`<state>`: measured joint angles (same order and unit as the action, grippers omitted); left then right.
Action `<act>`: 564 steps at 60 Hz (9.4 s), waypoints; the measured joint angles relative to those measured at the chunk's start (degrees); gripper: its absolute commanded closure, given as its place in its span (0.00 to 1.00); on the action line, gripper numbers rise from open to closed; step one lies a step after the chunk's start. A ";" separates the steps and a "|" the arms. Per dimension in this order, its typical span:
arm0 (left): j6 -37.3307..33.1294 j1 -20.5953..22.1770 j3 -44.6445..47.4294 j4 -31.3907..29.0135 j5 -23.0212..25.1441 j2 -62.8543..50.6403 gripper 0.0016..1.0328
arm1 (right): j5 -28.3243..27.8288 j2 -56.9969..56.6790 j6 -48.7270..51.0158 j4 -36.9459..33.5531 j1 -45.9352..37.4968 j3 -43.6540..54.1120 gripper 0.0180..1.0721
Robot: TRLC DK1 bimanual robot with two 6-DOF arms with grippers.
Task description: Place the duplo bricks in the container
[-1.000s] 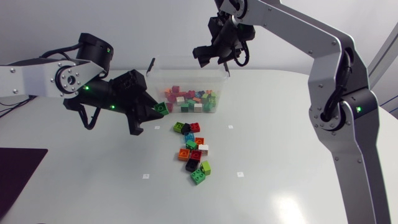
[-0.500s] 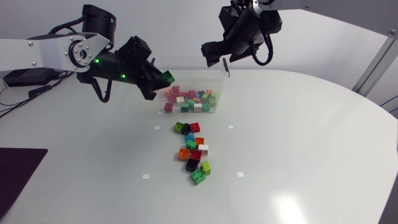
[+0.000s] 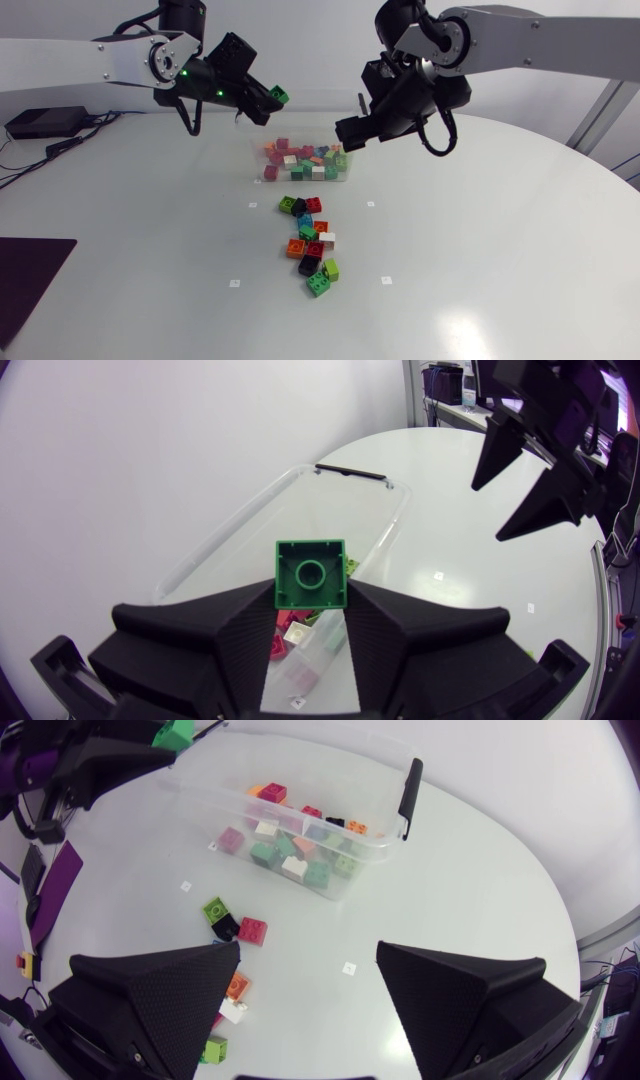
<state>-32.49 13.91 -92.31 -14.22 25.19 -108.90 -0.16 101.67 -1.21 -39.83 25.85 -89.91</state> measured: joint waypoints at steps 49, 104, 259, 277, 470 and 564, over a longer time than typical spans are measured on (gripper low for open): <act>5.79 1.68 -16.09 -3.91 -4.09 -11.67 0.04 | 0.00 -5.46 0.02 2.71 0.68 8.09 0.06; -3.85 -0.66 27.23 -0.13 -4.63 22.88 0.04 | 5.46 14.86 -0.22 6.69 9.35 2.93 0.07; -27.78 -0.55 34.51 0.44 1.14 8.37 0.04 | 2.75 3.52 -2.78 3.78 5.81 4.52 0.70; -32.30 1.29 29.31 0.17 1.36 1.53 0.04 | 1.66 0.09 -2.56 4.13 4.76 4.52 0.70; -43.56 1.46 11.17 -30.40 4.00 4.07 0.71 | -0.26 19.56 -1.95 12.79 -1.05 -24.15 0.29; -0.72 -3.65 -12.07 3.26 2.19 -10.82 0.70 | -0.07 2.32 1.51 13.27 9.35 8.37 0.15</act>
<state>-33.21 10.26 -104.38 -10.96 27.38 -119.72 -0.23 103.98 0.30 -26.57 35.20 -81.54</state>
